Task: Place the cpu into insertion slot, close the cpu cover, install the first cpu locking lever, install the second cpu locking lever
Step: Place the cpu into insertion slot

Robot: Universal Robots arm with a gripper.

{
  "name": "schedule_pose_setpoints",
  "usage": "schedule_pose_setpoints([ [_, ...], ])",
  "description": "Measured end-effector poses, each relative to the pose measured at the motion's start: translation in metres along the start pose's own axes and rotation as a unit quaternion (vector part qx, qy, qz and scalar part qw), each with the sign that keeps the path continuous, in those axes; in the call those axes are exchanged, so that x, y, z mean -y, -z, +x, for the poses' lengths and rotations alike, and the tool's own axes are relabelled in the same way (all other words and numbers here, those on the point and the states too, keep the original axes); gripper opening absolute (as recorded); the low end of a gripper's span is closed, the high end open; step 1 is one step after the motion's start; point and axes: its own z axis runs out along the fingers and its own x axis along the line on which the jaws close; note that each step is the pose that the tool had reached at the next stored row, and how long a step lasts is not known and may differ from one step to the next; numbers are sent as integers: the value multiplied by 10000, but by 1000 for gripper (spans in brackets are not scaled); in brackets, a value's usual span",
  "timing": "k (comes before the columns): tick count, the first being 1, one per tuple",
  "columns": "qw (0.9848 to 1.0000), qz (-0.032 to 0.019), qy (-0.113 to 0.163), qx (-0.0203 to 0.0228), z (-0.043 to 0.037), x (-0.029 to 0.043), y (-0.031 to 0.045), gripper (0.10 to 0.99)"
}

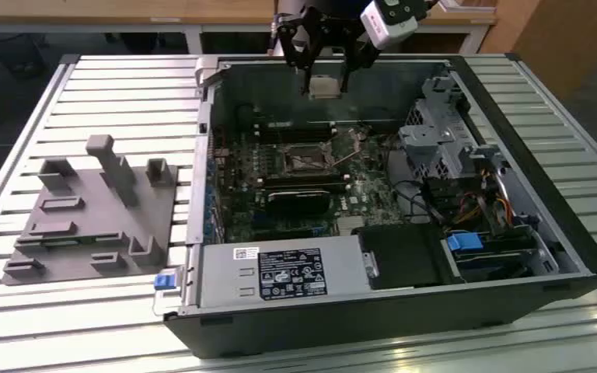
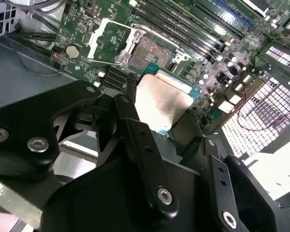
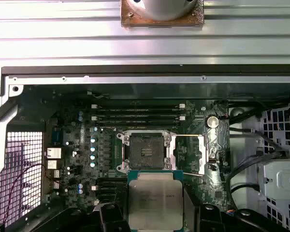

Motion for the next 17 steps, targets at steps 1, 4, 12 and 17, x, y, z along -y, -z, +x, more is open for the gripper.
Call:
schedule_pose_setpoints([
  [1,10000,0,0,0,0,0,0,541],
  [4,10000,0,0,0,0,0,0,541],
  [12,9999,-2,-110,10,0,0,-1,541],
  [17,9994,-4,-338,30,0,0,-5,541],
])
